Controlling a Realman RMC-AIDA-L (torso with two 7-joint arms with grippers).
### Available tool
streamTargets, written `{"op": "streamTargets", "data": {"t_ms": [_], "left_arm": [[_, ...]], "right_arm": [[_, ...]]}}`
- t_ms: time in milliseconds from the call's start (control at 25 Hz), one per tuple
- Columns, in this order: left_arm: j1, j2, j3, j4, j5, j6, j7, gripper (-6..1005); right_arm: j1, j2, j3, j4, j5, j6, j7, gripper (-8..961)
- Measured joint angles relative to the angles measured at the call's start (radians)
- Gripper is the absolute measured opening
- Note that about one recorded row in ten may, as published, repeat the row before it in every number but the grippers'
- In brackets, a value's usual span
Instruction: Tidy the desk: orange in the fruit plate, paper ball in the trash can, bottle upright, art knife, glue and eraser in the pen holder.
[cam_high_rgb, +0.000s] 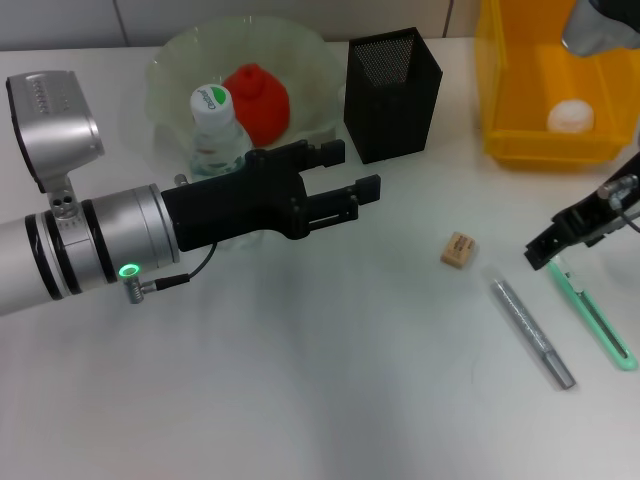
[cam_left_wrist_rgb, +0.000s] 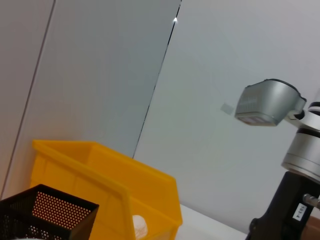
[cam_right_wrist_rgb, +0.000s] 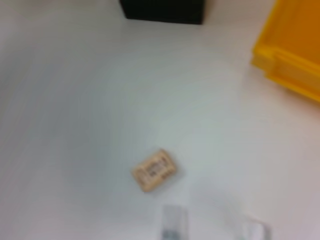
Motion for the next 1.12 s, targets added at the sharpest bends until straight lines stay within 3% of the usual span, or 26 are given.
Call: {"op": "streamTargets", "data": {"t_ms": [1120], "left_arm": [[-0.027,0.001,0.007,-0.017,-0.002,-0.015,-0.001,712]], "right_arm": [[0.063,-0.004,-0.027,0.279,-0.078,0.175,0.043,749]]}}
